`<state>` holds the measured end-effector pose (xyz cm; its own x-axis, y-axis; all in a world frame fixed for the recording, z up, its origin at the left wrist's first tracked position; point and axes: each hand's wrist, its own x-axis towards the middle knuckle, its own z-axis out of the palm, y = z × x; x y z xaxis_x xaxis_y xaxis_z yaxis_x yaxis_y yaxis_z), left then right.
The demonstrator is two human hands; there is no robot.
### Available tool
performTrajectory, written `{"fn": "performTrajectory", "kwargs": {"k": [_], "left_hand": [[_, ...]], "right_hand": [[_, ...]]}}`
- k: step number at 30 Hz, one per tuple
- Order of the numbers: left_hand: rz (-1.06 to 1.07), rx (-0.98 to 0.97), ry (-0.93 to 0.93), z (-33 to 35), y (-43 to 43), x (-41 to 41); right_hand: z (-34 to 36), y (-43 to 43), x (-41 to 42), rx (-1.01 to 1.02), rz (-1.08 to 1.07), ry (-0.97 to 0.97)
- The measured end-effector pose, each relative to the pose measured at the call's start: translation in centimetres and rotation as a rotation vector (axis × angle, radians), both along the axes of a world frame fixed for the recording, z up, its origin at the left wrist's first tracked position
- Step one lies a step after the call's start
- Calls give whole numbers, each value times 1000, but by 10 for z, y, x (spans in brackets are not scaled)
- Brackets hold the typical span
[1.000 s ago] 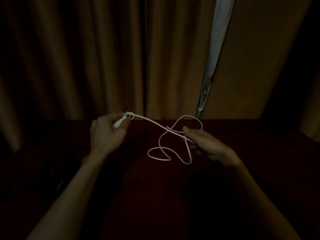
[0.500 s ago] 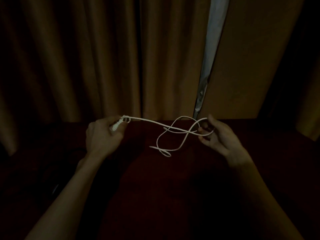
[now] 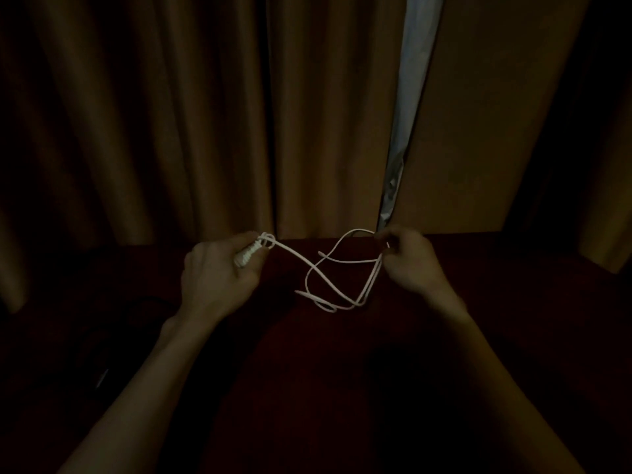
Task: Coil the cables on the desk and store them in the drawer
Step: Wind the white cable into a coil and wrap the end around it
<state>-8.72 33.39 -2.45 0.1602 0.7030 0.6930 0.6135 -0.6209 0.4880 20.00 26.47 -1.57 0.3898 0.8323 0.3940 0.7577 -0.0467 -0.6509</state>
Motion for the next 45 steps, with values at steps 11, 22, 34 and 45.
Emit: {"fn": "performTrajectory", "kwargs": {"k": [11, 22, 34, 45], "left_hand": [[-89, 176, 115, 10, -25, 20], [-610, -443, -561, 36, -46, 33], [-913, -1009, -439, 45, -50, 30], [-721, -693, -156, 37, -42, 22]], "right_hand": [[41, -21, -78, 6, 474, 197], [22, -11, -81, 30, 886, 941], [29, -29, -66, -12, 1075, 589], [32, -27, -74, 119, 808, 295]]}}
